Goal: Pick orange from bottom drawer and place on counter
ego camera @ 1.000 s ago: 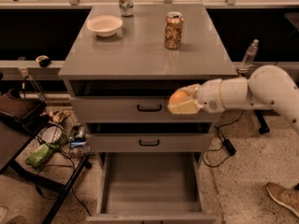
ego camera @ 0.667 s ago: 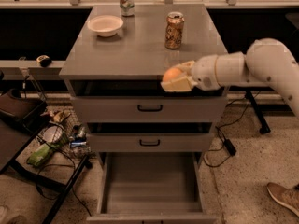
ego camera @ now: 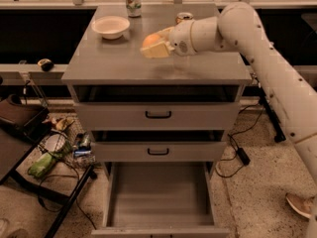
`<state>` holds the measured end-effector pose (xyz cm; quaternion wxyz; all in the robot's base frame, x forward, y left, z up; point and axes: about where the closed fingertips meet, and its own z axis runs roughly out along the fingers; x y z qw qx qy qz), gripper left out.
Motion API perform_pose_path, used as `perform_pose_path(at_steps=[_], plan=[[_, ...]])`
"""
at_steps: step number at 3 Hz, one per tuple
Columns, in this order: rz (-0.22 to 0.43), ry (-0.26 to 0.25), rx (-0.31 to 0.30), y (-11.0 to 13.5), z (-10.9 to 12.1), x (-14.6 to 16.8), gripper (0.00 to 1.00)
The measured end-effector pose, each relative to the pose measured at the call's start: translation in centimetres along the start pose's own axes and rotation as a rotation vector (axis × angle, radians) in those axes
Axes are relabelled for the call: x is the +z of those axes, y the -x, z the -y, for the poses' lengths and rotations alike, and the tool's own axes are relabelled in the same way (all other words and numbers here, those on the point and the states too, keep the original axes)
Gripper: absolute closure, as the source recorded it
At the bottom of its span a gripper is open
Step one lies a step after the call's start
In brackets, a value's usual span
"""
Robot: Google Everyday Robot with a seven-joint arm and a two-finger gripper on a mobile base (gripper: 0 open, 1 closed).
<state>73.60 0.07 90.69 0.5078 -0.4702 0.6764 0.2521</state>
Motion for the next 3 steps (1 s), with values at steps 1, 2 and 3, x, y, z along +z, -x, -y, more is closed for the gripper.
perform_pose_path(at_steps=[1,2,3], plan=[[0.022,0.018,-0.014,1.9,1.4,4.5,1.00],[-0.012,0.053,-0.052,2.7,0.4,8.0,1.00],[-0.091,0.101,-0.061,0.9,-1.6,11.2,0.96]])
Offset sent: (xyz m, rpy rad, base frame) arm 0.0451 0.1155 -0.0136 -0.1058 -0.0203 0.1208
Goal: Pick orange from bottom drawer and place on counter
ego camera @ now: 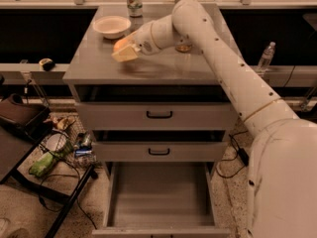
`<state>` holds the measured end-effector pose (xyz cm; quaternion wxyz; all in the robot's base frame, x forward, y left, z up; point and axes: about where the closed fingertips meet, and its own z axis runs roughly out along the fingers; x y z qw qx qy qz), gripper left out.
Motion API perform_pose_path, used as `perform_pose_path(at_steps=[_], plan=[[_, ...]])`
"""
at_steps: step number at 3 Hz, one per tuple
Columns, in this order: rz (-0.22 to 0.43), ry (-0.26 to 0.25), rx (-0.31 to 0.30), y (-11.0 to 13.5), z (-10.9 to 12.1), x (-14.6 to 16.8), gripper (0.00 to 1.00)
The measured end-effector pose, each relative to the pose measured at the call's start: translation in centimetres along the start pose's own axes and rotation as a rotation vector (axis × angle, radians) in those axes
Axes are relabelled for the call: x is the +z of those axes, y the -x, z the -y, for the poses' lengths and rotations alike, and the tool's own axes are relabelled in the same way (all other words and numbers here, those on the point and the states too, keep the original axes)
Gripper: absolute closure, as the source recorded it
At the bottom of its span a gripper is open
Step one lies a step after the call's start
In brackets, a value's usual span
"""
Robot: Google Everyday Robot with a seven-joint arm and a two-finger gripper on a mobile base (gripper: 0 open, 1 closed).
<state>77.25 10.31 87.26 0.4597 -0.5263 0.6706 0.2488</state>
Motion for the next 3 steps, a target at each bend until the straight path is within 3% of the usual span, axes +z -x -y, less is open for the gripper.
perform_pose_path(at_steps=[3], plan=[[0.000,0.000,0.000,0.00,-0.01,0.01,0.19]])
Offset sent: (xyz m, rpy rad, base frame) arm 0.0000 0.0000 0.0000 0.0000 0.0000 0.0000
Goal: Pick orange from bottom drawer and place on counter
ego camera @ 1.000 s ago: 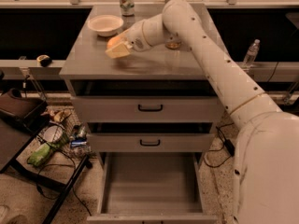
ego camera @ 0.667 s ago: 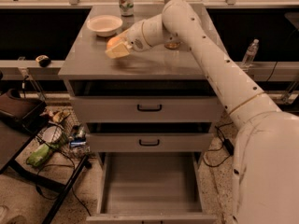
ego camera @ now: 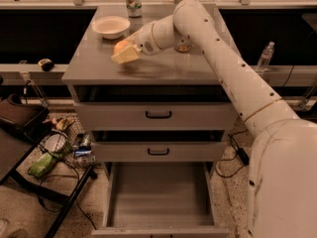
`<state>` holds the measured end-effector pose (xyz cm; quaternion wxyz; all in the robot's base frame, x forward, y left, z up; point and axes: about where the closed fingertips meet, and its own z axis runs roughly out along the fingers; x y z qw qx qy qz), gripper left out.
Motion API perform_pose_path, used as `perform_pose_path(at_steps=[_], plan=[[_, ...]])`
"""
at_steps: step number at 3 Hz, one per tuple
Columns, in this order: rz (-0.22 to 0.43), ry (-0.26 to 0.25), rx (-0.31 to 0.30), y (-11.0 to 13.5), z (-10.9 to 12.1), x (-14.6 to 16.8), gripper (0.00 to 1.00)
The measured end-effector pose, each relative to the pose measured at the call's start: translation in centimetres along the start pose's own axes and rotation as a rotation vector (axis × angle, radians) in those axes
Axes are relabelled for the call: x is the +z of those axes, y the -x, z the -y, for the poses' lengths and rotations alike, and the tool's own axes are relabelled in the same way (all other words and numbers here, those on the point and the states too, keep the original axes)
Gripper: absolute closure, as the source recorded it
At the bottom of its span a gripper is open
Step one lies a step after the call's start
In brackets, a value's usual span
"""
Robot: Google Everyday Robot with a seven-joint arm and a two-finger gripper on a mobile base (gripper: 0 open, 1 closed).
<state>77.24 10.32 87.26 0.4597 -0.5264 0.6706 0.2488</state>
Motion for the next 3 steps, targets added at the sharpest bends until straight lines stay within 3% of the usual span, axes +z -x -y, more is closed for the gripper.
perform_pose_path(at_steps=[1,3], plan=[[0.000,0.000,0.000,0.00,-0.01,0.01,0.00],[-0.014,0.022,-0.014,0.72,-0.15,0.12,0.00]])
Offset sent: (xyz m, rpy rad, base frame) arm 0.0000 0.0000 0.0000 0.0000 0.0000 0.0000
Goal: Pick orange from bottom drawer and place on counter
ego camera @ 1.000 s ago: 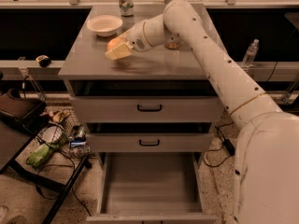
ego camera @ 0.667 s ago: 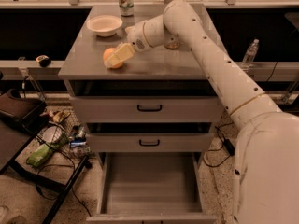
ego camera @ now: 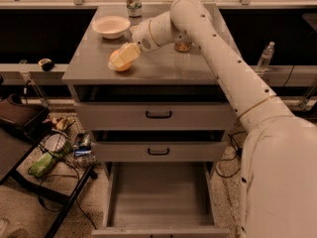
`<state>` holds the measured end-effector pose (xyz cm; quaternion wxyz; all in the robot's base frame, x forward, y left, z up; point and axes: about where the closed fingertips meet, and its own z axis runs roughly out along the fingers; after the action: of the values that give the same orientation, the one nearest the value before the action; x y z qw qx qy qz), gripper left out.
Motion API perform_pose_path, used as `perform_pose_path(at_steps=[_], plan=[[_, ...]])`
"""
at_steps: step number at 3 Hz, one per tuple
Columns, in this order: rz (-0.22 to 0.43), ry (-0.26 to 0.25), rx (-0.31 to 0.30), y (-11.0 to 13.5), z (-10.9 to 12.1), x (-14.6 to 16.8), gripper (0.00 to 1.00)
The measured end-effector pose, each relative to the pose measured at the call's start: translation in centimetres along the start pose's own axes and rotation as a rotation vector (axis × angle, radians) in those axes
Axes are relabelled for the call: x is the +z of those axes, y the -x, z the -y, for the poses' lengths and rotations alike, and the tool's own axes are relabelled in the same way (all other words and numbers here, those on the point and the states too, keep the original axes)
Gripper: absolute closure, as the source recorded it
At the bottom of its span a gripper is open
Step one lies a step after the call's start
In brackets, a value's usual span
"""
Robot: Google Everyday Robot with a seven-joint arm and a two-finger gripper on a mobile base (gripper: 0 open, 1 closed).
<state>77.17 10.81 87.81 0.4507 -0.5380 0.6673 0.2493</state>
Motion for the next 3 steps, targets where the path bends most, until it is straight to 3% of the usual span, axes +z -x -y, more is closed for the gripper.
perform_pose_path(at_steps=[1,2,3], plan=[[0.002,0.024,-0.059,5.2,-0.1,-3.4,0.00],[0.033,-0.003,-0.113,10.7,-0.6,-11.2,0.00],[0.012,-0.124,-0.093,10.1,-0.6,-20.6,0.00]])
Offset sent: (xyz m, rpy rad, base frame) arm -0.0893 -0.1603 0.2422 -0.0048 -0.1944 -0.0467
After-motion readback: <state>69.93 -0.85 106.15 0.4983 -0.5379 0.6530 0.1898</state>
